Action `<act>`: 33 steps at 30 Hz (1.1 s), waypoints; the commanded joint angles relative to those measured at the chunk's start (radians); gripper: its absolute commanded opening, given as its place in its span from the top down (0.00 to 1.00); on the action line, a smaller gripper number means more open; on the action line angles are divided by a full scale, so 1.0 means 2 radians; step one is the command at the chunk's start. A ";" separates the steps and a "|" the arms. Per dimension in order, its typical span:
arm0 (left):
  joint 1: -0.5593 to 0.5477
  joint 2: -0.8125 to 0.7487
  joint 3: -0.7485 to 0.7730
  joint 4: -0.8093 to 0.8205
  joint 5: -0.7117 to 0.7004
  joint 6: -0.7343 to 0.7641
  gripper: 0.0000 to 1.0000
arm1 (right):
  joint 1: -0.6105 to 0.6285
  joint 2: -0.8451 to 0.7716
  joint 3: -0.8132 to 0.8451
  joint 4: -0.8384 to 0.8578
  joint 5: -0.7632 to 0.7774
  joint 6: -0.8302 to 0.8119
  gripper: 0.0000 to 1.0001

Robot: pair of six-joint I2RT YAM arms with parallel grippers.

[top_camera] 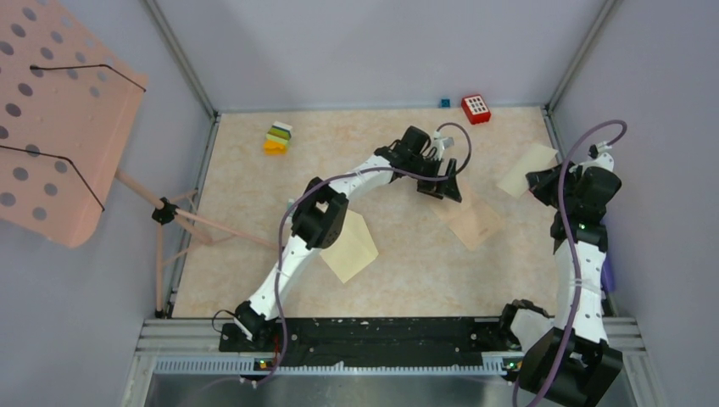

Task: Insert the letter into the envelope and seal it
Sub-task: Move the letter to the center of the board.

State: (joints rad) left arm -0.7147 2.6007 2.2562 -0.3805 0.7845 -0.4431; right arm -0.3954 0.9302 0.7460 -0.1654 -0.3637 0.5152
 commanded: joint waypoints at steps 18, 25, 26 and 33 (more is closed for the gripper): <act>0.033 -0.040 -0.017 -0.115 -0.245 -0.076 0.05 | -0.001 0.055 -0.001 0.039 -0.037 0.012 1.00; 0.026 -0.084 -0.040 -0.158 -0.303 -0.125 0.04 | 0.079 0.117 0.002 0.077 0.001 0.018 1.00; 0.024 -0.089 -0.040 -0.163 -0.302 -0.129 0.04 | 0.090 0.129 0.003 0.087 0.002 0.025 1.00; 0.019 -0.126 -0.016 -0.160 -0.256 -0.127 0.02 | 0.142 0.219 0.017 0.157 -0.004 0.065 1.00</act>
State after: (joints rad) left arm -0.6670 2.4683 2.1948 -0.6888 0.2440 -0.6914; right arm -0.1535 1.3064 0.7460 0.0273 -0.3817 0.5941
